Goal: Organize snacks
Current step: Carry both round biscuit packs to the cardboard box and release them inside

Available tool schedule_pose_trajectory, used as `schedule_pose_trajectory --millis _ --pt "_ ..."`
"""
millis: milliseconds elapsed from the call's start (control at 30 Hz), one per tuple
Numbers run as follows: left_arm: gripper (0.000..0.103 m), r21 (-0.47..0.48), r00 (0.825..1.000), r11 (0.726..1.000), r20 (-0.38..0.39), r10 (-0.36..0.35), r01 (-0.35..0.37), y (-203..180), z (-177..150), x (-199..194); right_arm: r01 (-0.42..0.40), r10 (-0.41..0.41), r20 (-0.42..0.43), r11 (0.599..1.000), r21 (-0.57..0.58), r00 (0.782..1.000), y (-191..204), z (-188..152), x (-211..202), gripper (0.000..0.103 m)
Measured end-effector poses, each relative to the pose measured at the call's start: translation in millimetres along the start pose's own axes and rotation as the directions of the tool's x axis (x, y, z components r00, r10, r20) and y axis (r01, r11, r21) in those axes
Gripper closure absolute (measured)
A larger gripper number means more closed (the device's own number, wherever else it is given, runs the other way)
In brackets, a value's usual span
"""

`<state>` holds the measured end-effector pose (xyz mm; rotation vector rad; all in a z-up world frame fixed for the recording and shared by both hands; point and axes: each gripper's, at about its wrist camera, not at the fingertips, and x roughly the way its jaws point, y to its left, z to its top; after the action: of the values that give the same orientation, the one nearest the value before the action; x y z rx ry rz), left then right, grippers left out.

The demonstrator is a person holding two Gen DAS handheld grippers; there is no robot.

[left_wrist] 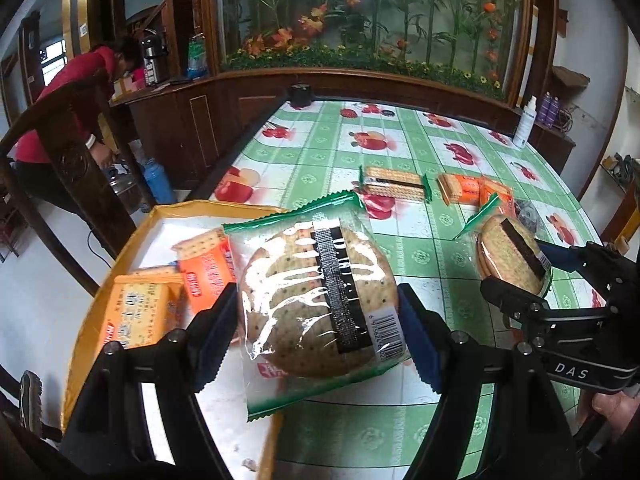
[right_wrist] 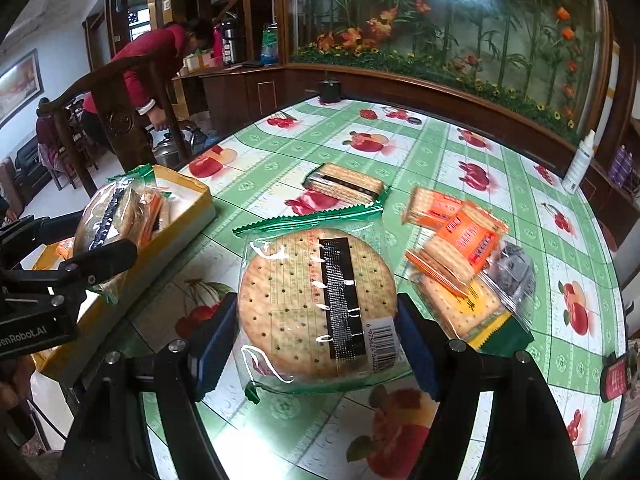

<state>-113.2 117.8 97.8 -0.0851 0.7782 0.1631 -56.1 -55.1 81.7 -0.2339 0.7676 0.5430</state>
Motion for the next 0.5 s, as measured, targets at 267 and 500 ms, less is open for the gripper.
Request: schedule_pose_trajectory --millis 267,500 --pt "0.026 -0.046 0.999 0.998 0.019 0.048 -0.047 38 -1 -16 -0.037 0.038 0.015 0.998 -0.056 0.999 28 16 3 0.027" --pt "0.026 -0.113 0.993 0.987 -0.016 0.115 -0.116 85 -17 -19 -0.102 0.105 0.025 0.989 -0.106 0.994 61 35 11 0.027"
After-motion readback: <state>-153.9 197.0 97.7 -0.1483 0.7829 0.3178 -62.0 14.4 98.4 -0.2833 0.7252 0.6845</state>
